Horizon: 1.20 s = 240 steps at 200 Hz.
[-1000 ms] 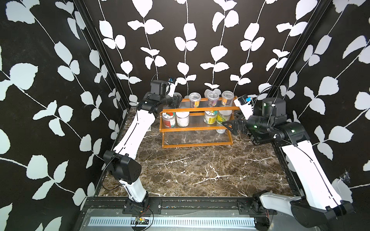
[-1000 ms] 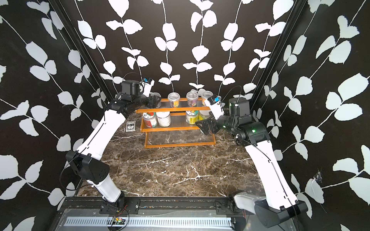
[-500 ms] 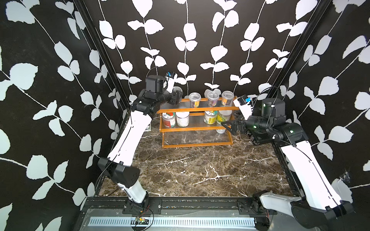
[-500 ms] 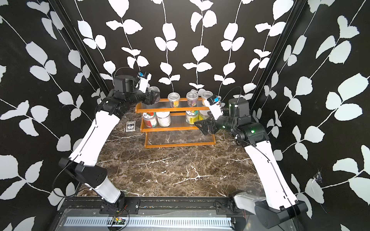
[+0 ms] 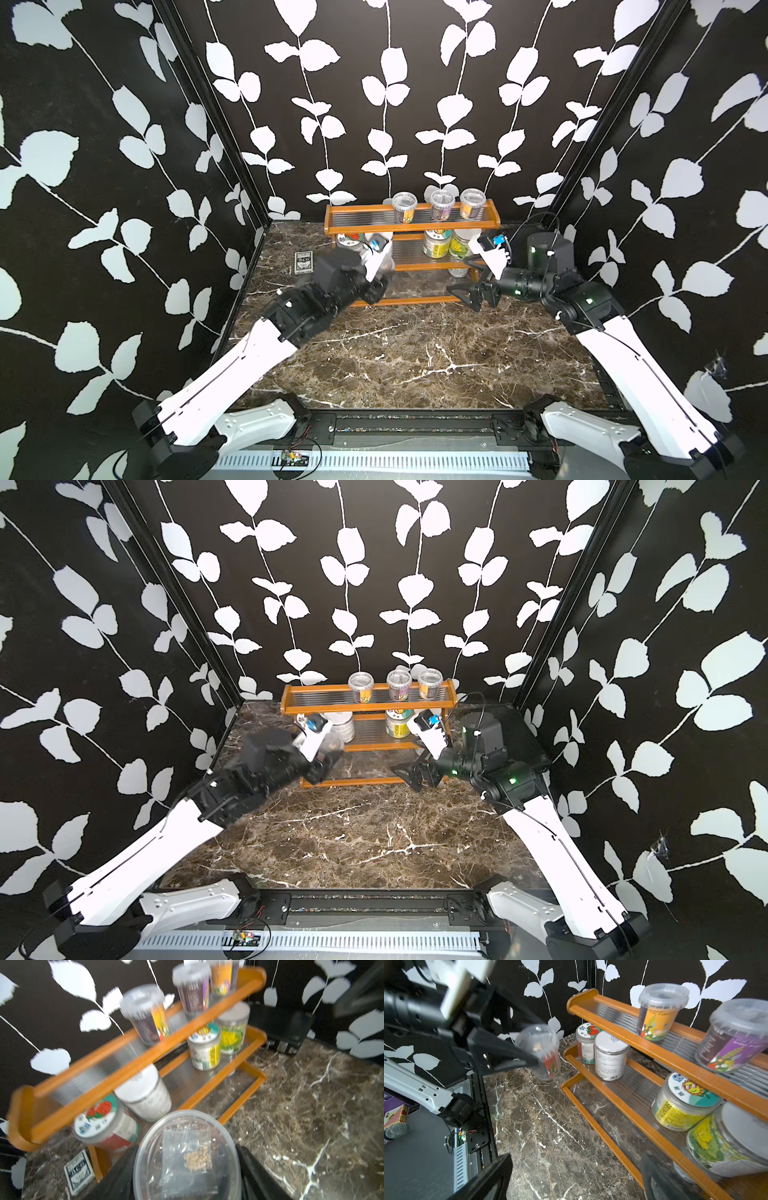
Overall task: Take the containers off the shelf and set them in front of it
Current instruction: Place the container at the center of the board.
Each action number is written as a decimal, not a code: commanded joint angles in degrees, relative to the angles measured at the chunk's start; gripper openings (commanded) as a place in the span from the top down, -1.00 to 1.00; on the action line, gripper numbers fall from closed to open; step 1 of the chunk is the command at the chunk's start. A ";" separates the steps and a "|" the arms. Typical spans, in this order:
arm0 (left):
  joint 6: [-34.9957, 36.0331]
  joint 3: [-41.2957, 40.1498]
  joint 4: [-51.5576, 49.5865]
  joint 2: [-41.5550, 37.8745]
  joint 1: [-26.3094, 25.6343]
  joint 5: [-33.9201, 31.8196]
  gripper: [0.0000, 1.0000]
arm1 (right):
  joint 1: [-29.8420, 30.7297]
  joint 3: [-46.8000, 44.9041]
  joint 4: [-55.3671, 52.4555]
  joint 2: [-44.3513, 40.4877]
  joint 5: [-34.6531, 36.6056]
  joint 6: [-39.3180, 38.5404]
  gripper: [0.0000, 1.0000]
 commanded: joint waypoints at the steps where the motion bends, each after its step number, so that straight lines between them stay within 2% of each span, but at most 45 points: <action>1: -4.21 -8.31 7.65 -1.88 -3.35 -7.99 -0.10 | 2.04 -4.10 6.05 -1.65 1.72 -0.50 -0.99; 23: -5.77 -15.23 11.26 -1.13 -5.77 -11.37 -0.10 | 3.39 -6.15 8.02 -2.24 3.44 -0.68 -0.99; 89: -9.66 -31.50 26.19 1.17 -5.72 -14.63 -0.14 | 5.11 -6.31 7.45 -1.31 6.55 -2.95 -0.99; 134: -15.39 -37.35 29.71 2.93 -5.72 -14.45 -0.12 | 5.12 -6.70 7.54 -0.92 6.92 -2.91 -0.99; 179: -17.96 -41.41 32.74 3.76 -5.72 -15.01 -0.15 | 5.20 -7.32 7.52 -0.75 7.12 -2.91 -0.99; 240: -18.18 -47.68 41.20 4.35 -3.84 -14.54 -0.21 | 5.21 -7.62 8.02 -0.13 7.23 -2.69 -0.99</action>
